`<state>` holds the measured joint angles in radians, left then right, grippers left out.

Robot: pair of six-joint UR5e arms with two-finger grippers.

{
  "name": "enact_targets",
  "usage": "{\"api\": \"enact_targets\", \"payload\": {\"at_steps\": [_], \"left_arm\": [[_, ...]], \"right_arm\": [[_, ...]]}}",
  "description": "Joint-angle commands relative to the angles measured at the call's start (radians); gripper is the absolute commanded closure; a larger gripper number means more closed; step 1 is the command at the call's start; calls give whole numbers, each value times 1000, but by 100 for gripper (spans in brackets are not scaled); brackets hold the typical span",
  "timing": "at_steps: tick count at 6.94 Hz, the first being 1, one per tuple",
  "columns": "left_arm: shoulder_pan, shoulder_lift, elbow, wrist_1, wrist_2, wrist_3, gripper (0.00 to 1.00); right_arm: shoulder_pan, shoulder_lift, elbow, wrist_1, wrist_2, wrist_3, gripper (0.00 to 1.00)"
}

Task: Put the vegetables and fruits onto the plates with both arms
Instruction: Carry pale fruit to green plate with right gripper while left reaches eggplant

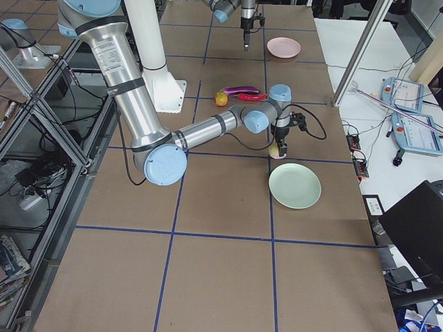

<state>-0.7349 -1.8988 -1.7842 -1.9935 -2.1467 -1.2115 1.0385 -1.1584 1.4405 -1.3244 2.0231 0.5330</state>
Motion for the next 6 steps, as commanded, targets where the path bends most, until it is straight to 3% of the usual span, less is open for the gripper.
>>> {"api": "enact_targets", "payload": {"at_steps": [1, 2, 3, 4, 5, 6], "left_arm": [[226, -203, 121, 4, 259, -129, 0], [271, -264, 188, 4, 286, -172, 0], [299, -322, 269, 4, 315, -186, 0], [308, -318, 276, 4, 318, -186, 0], [314, -325, 276, 25, 318, -189, 53], [313, -325, 247, 72, 318, -183, 100]], "right_arm": [[101, 32, -193, 4, -24, -178, 97], [101, 36, -195, 2, -39, -177, 72], [97, 52, -199, 4, -38, -173, 1], [95, 57, -197, 4, -34, -169, 0], [95, 59, -186, 4, -29, -166, 0], [94, 59, -154, 2, -26, -160, 0]]}}
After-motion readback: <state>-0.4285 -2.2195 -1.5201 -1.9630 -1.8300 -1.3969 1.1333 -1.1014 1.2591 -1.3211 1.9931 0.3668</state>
